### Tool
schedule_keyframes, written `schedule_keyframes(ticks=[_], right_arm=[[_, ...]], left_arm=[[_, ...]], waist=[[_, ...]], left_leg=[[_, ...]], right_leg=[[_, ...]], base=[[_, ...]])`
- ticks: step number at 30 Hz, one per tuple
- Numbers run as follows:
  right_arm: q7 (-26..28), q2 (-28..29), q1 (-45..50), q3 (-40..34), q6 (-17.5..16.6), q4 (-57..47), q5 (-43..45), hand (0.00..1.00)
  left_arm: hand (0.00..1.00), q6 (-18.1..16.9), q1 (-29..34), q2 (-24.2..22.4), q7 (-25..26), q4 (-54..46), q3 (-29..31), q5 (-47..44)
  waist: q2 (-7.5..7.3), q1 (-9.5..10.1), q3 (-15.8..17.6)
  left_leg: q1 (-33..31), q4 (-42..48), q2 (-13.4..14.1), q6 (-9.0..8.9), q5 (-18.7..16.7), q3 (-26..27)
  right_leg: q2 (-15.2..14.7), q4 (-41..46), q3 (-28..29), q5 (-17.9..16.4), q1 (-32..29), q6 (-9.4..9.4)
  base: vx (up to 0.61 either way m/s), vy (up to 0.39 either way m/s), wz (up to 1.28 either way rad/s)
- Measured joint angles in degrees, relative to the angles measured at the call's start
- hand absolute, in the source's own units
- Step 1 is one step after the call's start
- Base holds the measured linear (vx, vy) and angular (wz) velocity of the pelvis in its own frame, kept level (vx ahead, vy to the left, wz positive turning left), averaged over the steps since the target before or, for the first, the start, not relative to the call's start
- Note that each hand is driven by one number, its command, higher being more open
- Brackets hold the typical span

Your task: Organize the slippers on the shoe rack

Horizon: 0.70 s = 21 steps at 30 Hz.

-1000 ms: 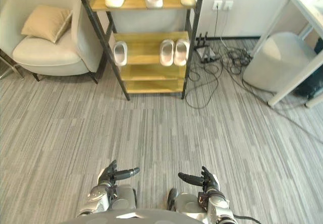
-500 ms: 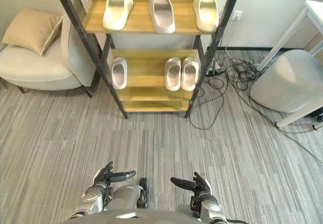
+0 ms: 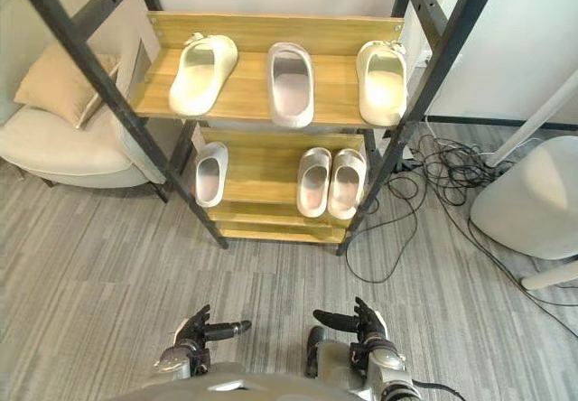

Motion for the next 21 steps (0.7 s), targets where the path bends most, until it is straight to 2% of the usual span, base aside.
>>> schedule_keyframes(ticks=[1,2,4,6,7,8,9,10,12,13,16,21], right_arm=[[-0.02,-0.17,0.94,-0.22,0.04,-0.16,0.00,1.00],[-0.24,-0.26,1.58,-0.40,0.10,-0.22,0.07,1.00],[-0.45,-0.05,1.61,-0.40,0.07,-0.22,0.08,1.00],[-0.45,0.09,1.20,-0.40,0.01,-0.20,0.08,1.00],[-0.49,0.15,1.32,-0.47,0.08,-0.12,0.08,1.00],[-0.56,-0.03,1.57,-0.61,0.13,-0.09,0.22,1.00],[-0.61,-0.17,1.59,-0.64,0.16,0.05,0.15,1.00],[-0.82,0.12,1.55,-0.44,0.24,0.32,0.09,1.00],[-0.56,1.18,1.52,-0.31,0.17,0.31,0.01,1.00],[-0.57,1.43,1.57,-0.32,0.18,0.33,0.00,1.00],[-0.55,1.65,1.64,0.32,0.07,0.34,-0.06,1.00],[-0.49,1.09,1.53,3.78,0.06,0.37,-0.15,1.00]], left_arm=[[1.00,-0.04,0.40,-0.44,0.01,-1.25,1.68,-0.04],[1.00,-0.13,0.85,-0.71,0.14,-2.25,1.94,-0.11],[1.00,-0.13,0.79,-0.43,0.00,-2.30,1.45,-0.09],[1.00,-0.09,0.32,-0.17,-0.05,-2.15,0.90,-0.13],[1.00,-0.07,0.07,0.05,-0.04,-1.96,0.52,-0.12],[1.00,-0.08,0.14,0.10,0.18,-1.90,-0.28,-0.17],[1.00,-0.10,0.18,0.15,0.27,-1.88,-0.56,-0.26],[1.00,-0.11,0.00,0.81,0.43,-1.54,-1.21,-0.12],[1.00,-0.07,-0.18,2.06,0.45,-1.38,-1.85,-0.24],[1.00,-0.07,-0.16,2.14,0.47,-1.37,-1.76,-0.25],[1.00,-0.08,-0.15,2.33,0.38,-0.35,-2.35,-0.09],[1.00,-0.06,-0.07,2.67,-0.06,0.32,-4.24,0.04]], waist=[[0.11,0.31,0.16],[0.25,0.60,0.01],[0.13,0.61,-0.06],[0.02,0.68,0.04],[-0.29,0.68,0.22],[-0.11,0.68,0.16],[0.03,0.80,0.07],[-0.76,0.81,-0.28],[-2.57,0.91,-0.49],[-2.88,1.05,-0.53],[-3.19,1.13,-1.09],[-3.13,0.59,-1.74]], left_leg=[[-4.81,12.29,2.72,-1.88,0.31,2.81],[-7.63,18.85,5.84,-1.85,-0.46,6.42],[-9.24,18.01,6.46,-1.93,-1.14,8.09],[-11.25,9.89,5.37,-1.95,-1.13,8.46],[-11.39,2.94,3.37,-2.11,-0.71,6.92],[-11.04,-5.31,1.04,-2.71,4.03,4.41],[-10.72,-5.90,0.59,-1.87,6.25,3.97],[-9.26,-7.56,-0.80,-1.14,6.78,4.21],[-8.47,-8.44,-2.24,-0.94,6.88,4.98],[-7.58,-8.89,-2.78,-0.92,6.88,5.31],[-4.45,-13.01,-4.10,0.77,7.75,5.98],[-2.29,-20.77,-5.62,0.96,12.56,5.45]], right_leg=[[0.82,-1.96,-1.24,-0.56,3.72,-0.50],[1.78,-3.69,-1.87,-1.00,7.03,-0.88],[1.80,-5.09,-2.04,-1.06,8.98,-0.89],[1.04,-6.07,-1.39,-1.00,10.23,-0.52],[-0.02,-6.05,-1.10,-1.14,10.66,0.10],[-0.79,-6.02,-0.59,-1.73,11.14,1.54],[-0.92,-6.04,-0.07,-1.80,11.31,1.86],[-1.78,-6.27,0.47,-2.03,11.58,2.63],[-3.44,-6.66,1.02,-2.20,11.92,3.21],[-3.94,-6.84,1.61,-2.18,12.49,3.23],[-4.88,-7.25,2.65,-2.34,13.39,4.05],[-5.40,-8.15,2.38,-1.96,12.60,4.93]], base=[[0.21,-0.124,0.36],[0.20,-0.091,0.31],[0.13,-0.011,0.05],[0.18,0.100,-0.11],[0.20,0.188,-0.13],[0.15,0.187,-0.13],[0.16,0.190,-0.09],[0.16,0.183,-0.01],[0.16,0.172,-0.01],[0.10,0.143,-0.15],[0.02,0.068,-0.11],[-0.05,-0.017,0.06]])
